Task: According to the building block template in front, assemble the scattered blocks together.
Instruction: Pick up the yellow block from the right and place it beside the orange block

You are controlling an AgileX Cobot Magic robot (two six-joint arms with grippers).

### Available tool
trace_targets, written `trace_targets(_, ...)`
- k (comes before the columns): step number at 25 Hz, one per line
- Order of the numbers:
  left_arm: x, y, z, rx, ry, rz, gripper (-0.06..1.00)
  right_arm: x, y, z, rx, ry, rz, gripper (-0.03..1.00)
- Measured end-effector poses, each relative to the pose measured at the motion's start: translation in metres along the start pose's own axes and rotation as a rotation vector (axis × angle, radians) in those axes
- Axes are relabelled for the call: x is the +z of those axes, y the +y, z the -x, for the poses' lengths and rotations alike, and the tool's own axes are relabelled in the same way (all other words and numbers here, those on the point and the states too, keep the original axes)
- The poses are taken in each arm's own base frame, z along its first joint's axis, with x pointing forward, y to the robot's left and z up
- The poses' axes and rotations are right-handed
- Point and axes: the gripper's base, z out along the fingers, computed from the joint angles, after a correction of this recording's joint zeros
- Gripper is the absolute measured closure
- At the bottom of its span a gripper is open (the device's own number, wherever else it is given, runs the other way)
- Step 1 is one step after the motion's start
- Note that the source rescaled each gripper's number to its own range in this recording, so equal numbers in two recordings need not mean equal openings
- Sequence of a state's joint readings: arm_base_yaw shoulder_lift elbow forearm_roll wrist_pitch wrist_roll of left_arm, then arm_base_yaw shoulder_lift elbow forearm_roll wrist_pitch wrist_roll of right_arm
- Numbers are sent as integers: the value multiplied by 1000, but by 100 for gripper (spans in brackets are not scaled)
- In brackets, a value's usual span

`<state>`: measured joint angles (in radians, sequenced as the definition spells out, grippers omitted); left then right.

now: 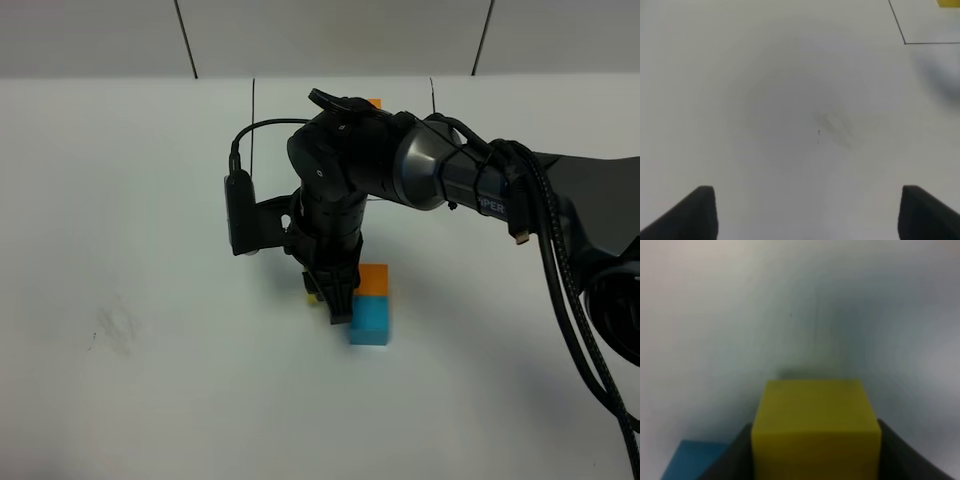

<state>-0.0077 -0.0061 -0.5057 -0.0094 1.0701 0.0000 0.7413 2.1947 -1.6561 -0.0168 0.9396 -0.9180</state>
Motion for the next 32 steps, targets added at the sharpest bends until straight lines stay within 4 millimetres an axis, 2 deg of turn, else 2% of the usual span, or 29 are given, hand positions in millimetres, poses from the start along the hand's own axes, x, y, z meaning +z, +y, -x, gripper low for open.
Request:
trace_targets(9, 0, 0, 0, 0, 0, 0, 38, 22, 1, -3, 13, 20, 38, 70)
trace_targets(32, 0, 0, 0, 0, 0, 0, 38, 22, -5, -18, 153, 32, 86, 70)
